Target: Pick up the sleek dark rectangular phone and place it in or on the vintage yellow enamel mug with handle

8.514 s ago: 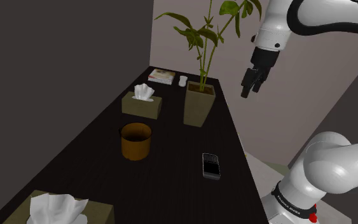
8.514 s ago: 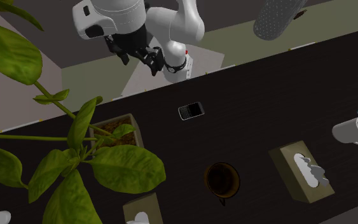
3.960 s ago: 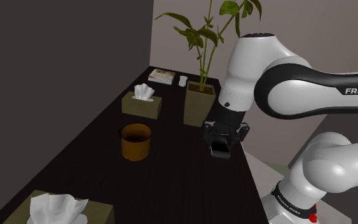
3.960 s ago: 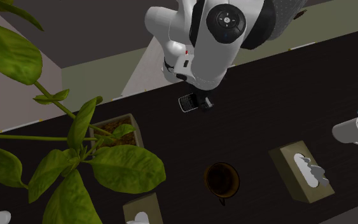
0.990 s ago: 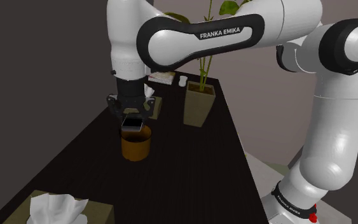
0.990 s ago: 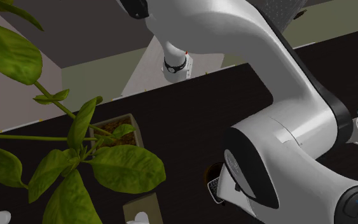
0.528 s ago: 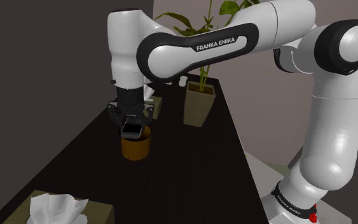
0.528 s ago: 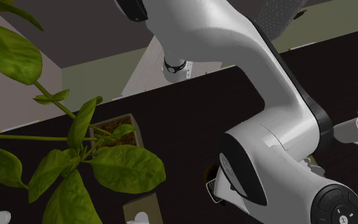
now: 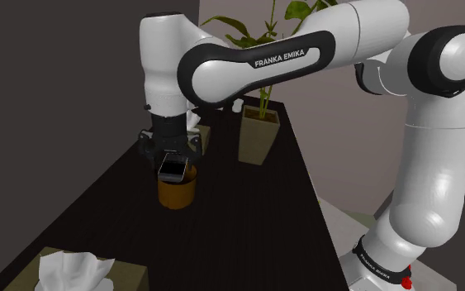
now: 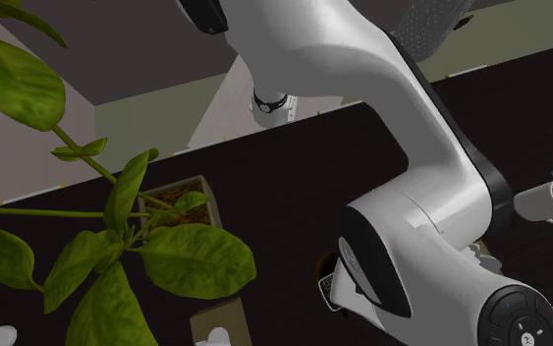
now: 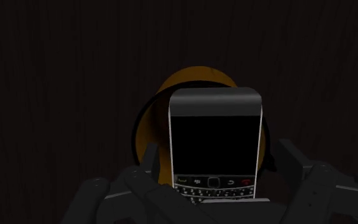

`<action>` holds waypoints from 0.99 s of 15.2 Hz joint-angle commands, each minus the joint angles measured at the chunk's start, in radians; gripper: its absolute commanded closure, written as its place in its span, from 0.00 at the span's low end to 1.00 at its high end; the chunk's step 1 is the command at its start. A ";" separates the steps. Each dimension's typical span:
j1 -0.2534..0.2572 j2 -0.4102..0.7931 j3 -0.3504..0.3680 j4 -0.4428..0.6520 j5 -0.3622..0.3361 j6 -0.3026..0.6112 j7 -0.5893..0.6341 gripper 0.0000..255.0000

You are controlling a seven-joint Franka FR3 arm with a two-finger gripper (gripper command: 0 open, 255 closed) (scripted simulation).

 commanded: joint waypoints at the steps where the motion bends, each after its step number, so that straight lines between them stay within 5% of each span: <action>1: 0.000 0.000 0.000 0.000 0.000 0.000 0.000 0.00; 7: 0.014 -0.016 0.013 0.110 0.022 -0.118 -0.017 0.00; 15: 0.014 -0.016 0.013 0.110 0.022 -0.118 -0.017 0.00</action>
